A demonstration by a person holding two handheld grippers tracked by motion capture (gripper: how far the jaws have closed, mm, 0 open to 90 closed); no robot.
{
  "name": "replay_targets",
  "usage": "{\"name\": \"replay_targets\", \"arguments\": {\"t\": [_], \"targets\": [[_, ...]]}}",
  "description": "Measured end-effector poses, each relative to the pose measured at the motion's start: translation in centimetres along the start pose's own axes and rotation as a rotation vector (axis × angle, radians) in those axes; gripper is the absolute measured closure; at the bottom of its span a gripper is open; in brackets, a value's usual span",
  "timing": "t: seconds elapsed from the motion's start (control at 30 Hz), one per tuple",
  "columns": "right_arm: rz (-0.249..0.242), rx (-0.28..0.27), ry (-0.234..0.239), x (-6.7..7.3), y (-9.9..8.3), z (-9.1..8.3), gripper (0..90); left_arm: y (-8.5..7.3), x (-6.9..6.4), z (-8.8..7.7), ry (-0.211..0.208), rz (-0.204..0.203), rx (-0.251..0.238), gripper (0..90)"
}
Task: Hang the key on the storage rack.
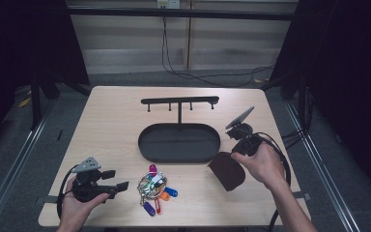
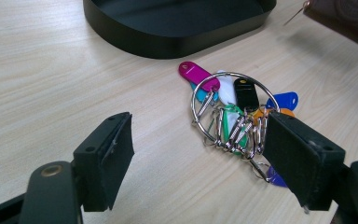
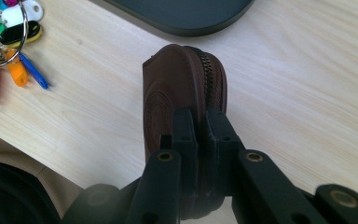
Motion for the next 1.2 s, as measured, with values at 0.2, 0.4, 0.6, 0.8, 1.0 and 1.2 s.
{"name": "replay_targets", "arguments": {"t": [0.2, 0.4, 0.6, 0.8, 1.0, 1.2], "targets": [[0.018, -0.016, -0.021, -0.3, 0.2, -1.6, 83.4, 0.0, 0.0, 0.0, 0.001, -0.001, 0.001, 24.3], [0.02, -0.026, -0.027, -0.3, 0.4, -2.4, 83.4, 0.0, 0.0, 0.0, 0.0, 0.0, 0.0, 24.3], [0.025, -0.037, -0.04, -0.2, 0.8, -3.0, 83.4, 0.0, 0.0, 0.0, 0.002, -0.003, -0.004, 24.3], [0.028, -0.047, -0.037, -0.2, 1.4, -3.5, 83.3, 0.0, 0.0, 0.0, 0.004, -0.003, -0.003, 24.3], [0.031, -0.052, -0.048, -0.1, 2.3, -4.3, 83.3, 0.0, 0.0, -0.1, 0.003, 0.001, -0.001, 24.3], [0.033, -0.055, -0.05, 0.1, 3.4, -4.9, 83.3, 0.0, 0.0, 0.0, 0.002, 0.001, 0.001, 24.3]]}}
Point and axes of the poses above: each handheld gripper's, and its own axes: z roughly forward along the jaws, y roughly out of its top, x roughly to its left, the point moved 2 cm from there along z, roughly forward along the jaws, and after that the axes turned 11 degrees about x, right-handed, at the moved point
